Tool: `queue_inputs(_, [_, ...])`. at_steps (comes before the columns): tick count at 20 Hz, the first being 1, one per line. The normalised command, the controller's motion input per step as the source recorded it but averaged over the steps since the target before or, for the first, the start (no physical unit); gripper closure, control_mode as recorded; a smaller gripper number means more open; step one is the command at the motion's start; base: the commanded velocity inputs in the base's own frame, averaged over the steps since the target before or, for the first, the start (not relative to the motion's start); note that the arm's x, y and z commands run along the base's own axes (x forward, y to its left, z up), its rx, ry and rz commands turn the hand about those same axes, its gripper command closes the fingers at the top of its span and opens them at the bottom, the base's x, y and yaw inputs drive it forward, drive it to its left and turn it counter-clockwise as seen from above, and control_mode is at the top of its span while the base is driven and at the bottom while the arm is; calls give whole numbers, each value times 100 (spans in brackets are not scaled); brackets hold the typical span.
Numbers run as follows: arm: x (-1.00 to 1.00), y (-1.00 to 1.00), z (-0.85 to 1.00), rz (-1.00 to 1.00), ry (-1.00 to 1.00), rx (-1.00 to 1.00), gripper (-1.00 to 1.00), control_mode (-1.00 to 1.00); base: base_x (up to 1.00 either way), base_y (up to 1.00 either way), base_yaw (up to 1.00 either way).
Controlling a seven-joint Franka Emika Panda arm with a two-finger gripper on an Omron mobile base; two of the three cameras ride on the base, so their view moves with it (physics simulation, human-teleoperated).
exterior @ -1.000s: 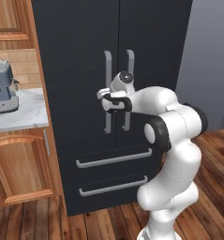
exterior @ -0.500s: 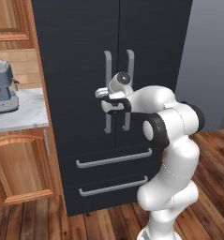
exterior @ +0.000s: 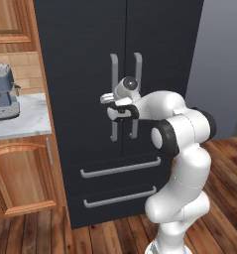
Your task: Retrieve the chicken drumstick from the fridge and place it on the saucepan with marinade on the stove.
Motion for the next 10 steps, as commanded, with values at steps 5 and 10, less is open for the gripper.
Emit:
queue_inputs(5, [26,7,-5,0,-1,0,100,-100,0,0,0])
queue_inputs(10, [18,1,-2,0,0,0,100,-100,0,0,0])
